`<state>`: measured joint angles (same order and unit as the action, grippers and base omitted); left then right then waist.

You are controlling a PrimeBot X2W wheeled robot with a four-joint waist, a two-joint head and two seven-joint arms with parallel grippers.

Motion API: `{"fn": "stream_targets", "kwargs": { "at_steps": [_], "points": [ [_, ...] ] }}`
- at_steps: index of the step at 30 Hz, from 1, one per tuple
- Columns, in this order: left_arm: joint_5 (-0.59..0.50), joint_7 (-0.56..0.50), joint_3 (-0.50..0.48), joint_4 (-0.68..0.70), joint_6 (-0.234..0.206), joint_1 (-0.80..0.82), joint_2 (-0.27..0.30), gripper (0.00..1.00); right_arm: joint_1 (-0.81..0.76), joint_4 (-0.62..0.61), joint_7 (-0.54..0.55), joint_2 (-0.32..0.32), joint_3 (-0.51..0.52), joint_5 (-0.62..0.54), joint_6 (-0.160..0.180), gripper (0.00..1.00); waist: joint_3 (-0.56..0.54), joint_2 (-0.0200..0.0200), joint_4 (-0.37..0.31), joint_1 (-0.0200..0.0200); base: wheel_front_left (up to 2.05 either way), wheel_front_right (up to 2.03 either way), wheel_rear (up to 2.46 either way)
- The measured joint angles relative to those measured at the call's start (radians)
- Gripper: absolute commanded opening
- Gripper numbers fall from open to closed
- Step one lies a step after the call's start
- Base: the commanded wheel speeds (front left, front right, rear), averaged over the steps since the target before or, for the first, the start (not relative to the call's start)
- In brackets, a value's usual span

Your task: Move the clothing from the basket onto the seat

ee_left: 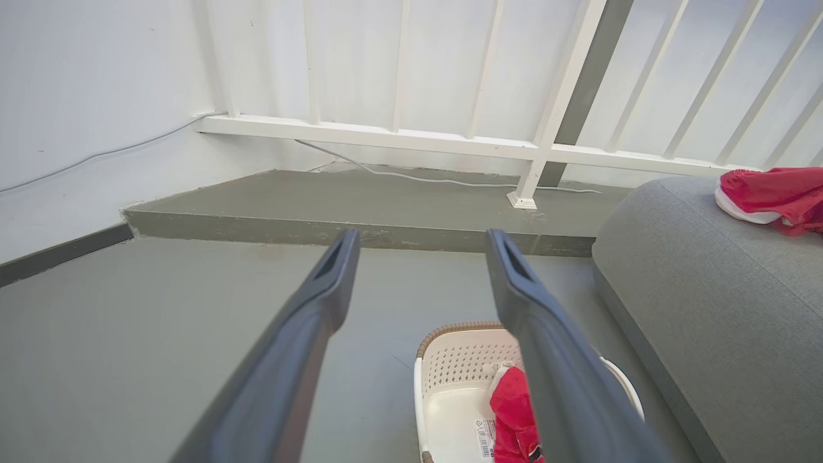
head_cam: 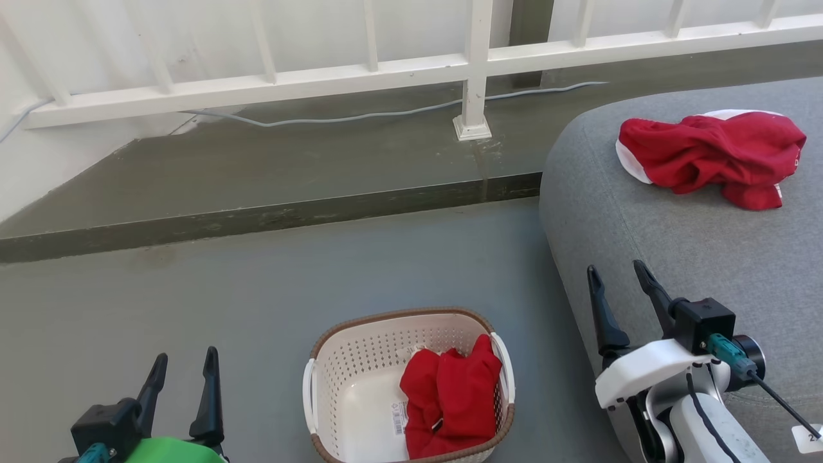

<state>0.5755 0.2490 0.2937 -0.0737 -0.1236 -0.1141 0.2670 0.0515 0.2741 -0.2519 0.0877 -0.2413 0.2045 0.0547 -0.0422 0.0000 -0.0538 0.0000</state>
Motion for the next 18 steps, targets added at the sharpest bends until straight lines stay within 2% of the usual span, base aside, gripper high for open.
{"fn": "stream_targets", "kwargs": {
  "at_steps": [18],
  "points": [
    [-0.035,0.000,-0.011,0.030,0.000,-0.031,-0.007,1.00,-0.009,-0.022,0.000,0.000,0.006,0.000,0.003,1.00,0.010,0.0000,-0.001,0.0000,0.00,0.00,0.00]
  ]
}}
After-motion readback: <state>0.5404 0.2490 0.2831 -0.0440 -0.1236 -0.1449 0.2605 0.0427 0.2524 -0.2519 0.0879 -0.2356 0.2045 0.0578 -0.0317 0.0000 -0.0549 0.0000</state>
